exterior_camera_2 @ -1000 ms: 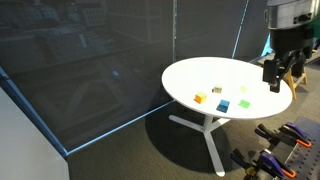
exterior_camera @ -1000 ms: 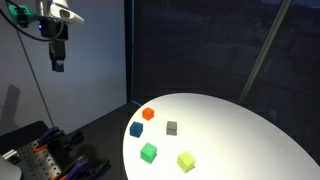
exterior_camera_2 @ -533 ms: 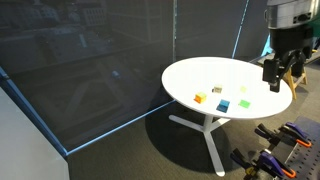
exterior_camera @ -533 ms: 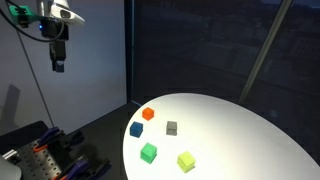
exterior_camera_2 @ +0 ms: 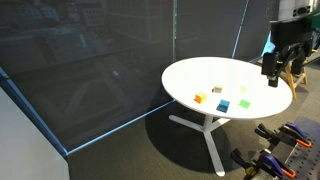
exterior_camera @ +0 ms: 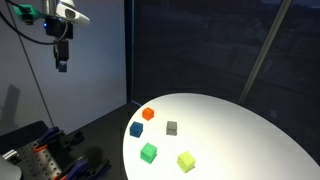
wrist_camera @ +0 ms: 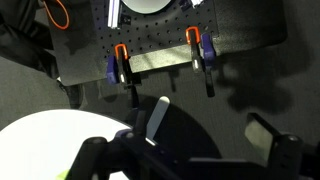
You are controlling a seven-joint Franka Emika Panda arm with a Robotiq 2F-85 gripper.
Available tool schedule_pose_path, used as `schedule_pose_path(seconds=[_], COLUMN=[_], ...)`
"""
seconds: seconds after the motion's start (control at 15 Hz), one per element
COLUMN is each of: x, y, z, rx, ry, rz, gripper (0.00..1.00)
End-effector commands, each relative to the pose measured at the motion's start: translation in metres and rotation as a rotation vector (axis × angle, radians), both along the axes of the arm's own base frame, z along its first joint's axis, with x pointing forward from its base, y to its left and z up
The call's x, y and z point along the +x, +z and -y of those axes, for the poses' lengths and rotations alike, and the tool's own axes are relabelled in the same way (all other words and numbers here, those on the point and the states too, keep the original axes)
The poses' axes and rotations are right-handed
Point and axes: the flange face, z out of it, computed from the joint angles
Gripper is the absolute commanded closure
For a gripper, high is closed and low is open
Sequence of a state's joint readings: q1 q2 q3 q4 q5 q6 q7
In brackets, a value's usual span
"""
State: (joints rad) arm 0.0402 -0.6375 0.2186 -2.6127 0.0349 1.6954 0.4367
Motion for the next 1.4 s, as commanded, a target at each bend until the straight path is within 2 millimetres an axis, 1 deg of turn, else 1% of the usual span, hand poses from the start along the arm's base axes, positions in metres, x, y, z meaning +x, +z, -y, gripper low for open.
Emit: schedule_pose_path(seconds=[0.0,0.27,0.67,1.07,1.33], x=[0.011,0.021,0.043,0.065,0.081], y=[0.010,0.014,0.024,0.026,0.021], z=[0.010,0.022,0.045,0.072,0.091], rx=[0.080,0.143,0.220,0.217,0.204], ry=[-0.020,-0.062,-0.135,-0.208,-0.256], rz=[0.010,0.040,0.176,0.317,0.382], gripper=[0.00,0.00,0.00,0.00,0.00])
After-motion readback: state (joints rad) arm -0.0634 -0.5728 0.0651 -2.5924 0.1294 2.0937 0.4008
